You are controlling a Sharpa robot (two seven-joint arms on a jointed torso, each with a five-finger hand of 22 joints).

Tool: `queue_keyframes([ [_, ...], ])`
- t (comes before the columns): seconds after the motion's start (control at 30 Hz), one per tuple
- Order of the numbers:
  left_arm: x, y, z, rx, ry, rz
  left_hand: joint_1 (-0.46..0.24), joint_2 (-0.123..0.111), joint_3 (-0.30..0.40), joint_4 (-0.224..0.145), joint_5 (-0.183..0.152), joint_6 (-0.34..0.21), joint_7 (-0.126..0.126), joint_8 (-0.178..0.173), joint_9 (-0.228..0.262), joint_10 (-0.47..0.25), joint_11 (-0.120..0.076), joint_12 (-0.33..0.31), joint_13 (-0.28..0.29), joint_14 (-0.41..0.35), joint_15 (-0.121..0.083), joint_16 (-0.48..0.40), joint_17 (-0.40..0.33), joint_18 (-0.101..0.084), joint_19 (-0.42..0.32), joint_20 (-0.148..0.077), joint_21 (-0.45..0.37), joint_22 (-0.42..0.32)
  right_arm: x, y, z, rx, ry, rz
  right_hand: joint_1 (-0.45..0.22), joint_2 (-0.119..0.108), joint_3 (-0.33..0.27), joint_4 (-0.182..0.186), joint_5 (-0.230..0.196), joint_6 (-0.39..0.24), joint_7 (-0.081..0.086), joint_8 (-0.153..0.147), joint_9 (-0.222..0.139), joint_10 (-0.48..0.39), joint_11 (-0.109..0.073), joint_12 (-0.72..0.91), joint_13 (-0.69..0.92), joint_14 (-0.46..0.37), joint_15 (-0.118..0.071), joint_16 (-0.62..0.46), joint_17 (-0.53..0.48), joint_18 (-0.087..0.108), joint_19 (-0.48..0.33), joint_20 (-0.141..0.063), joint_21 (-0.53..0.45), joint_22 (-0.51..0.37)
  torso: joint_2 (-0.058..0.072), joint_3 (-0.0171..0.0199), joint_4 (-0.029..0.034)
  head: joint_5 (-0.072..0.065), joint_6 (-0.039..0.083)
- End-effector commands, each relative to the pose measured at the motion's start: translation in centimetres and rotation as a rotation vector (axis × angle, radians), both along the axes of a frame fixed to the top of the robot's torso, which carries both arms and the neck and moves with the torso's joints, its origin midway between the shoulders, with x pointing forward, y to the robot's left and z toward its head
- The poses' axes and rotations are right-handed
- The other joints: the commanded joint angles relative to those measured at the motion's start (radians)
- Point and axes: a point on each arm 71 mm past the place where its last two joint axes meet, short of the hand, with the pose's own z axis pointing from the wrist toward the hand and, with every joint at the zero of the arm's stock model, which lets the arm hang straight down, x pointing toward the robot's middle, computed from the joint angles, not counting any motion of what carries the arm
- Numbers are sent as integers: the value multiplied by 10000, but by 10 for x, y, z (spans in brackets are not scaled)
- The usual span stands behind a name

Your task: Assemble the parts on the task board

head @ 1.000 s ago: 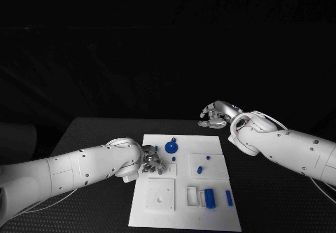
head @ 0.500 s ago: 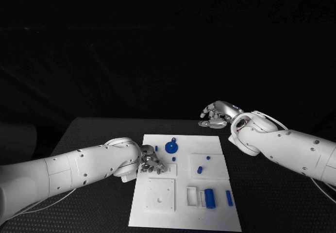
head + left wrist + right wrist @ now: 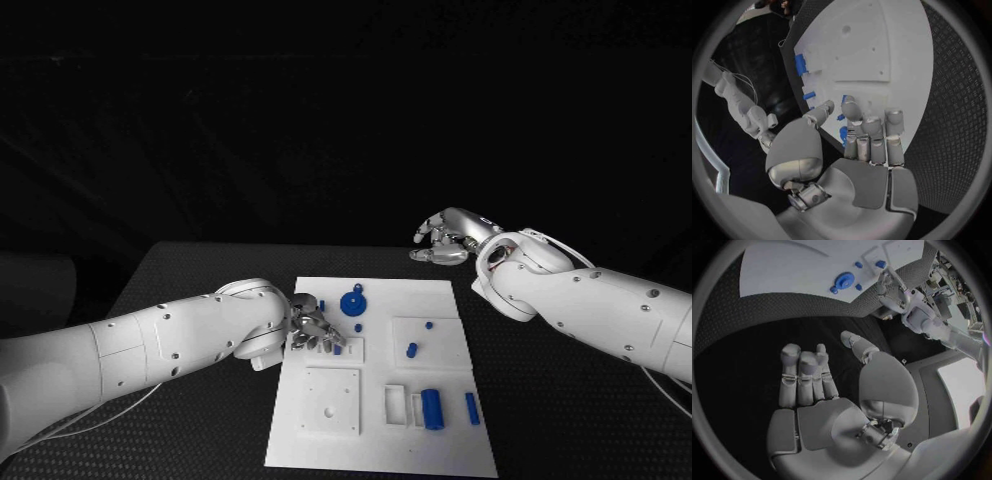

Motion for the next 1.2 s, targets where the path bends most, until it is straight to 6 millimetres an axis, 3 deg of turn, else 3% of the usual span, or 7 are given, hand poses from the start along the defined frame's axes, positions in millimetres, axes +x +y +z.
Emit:
queue_keyframes([
  [0.03,3,1,5,-423,-123,213,12,14,10,89,-41,-36,24,-39,18,-67,-38,36,-16,-39,-37,37,-18,113,40,-1294,-65,120,-1,0,0,-50,-9,77,32,57,11,-40,37,-23,69,23,11,-81,-18,34,-14,-29,-24,-58,-2,478,30,-79,-59,106,2,-2,1,-4,12],
  [0.23,3,3,8,-563,-86,220,455,474,-61,-129,-19,-175,79,-109,44,-194,16,-49,-56,-137,15,-34,-76,99,-53,-1276,-80,139,-1,0,0,-53,-8,61,29,58,9,-38,37,-24,70,22,11,-81,-18,36,-15,-29,-23,-58,-2,478,31,-78,-60,106,-8,9,5,1,11],
  [0.33,1,1,8,-515,24,30,486,437,-159,-145,-19,-328,144,-212,26,-349,82,-168,-114,-274,81,-136,-137,61,-182,-1235,-171,117,-1,0,0,-52,-6,66,27,58,9,-37,38,-25,70,22,11,-81,-17,36,-16,-28,-23,-58,-2,478,31,-78,-60,106,-8,8,7,-12,14],
  [0.37,1,0,8,-426,0,-67,441,357,-189,-95,-18,-971,269,-593,-149,-410,173,-215,-147,-309,153,-139,-142,47,-225,-1221,-208,108,-1,-1,0,-53,-5,62,27,58,8,-37,38,-25,70,22,11,-81,-17,37,-17,-28,-23,-58,-2,478,31,-78,-60,106,-4,7,5,-12,18],
  [0.4,1,-2,8,-324,-88,-187,441,319,-187,-57,-26,-1079,335,-672,-203,-430,235,-232,-167,-345,218,-144,-147,36,-263,-1209,-234,104,-1,0,0,-56,1,64,27,58,8,-38,38,-26,70,21,11,-81,-17,37,-17,-28,-23,-58,-2,478,31,-78,-60,107,-1,3,5,-4,13],
  [0.7,-1,-7,8,253,-201,-747,371,194,-203,126,-34,-1112,381,-736,-282,-437,279,-231,-200,-381,268,-114,-143,15,-294,-1182,-260,105,-1,-1,0,-54,-3,56,27,56,6,-40,38,-28,71,20,11,-81,-16,40,-20,-27,-22,-57,-2,478,32,-78,-60,108,-1,6,4,15,7],
  [1.2,-3,-13,9,792,-559,-1116,30,-71,-258,786,-53,-1437,486,-966,-472,-480,376,-188,-235,-427,356,-64,-151,43,-295,-1143,-282,111,-1,-1,0,-54,-2,59,27,57,5,-42,40,-32,73,18,10,-81,-15,44,-24,-27,-21,-57,-2,478,34,-78,-61,109,2,1,-4,5,1],
])
